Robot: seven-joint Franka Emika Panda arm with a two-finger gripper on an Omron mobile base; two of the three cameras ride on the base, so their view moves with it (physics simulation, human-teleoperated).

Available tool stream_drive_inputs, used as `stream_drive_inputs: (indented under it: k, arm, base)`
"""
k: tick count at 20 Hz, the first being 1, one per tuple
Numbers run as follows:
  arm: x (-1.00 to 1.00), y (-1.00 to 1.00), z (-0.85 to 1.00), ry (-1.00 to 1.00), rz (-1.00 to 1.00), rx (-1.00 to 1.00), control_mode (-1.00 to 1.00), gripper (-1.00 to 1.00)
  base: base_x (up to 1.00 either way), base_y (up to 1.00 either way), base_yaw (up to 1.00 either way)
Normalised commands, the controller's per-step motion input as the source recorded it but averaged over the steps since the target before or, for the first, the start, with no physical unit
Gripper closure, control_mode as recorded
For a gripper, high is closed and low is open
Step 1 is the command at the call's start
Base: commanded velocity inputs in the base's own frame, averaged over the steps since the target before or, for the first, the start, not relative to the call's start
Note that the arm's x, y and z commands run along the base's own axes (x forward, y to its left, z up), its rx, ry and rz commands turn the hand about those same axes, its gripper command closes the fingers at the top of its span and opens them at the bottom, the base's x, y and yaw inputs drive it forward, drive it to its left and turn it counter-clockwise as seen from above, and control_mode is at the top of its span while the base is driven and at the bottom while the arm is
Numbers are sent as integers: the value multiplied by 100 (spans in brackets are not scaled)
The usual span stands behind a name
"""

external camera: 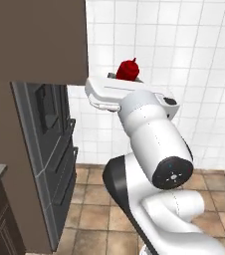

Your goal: Collect the paprika, ketchup, and shaker from the cabinet and place them next to the stove.

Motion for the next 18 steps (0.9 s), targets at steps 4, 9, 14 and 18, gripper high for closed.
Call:
stream_drive_inputs:
  k: [4,9,14,18]
  arm:
    - [0,0,0,0,0,0,100,100]
    - [0,0,0,0,0,0,100,100]
    - [0,0,0,0,0,0,100,100]
    - [0,0,0,0,0,0,100,100]
  base:
    - [-67,-7,-49]
    - [-80,-23,-41]
    - [-90,-33,-35]
    - [-67,-37,-39]
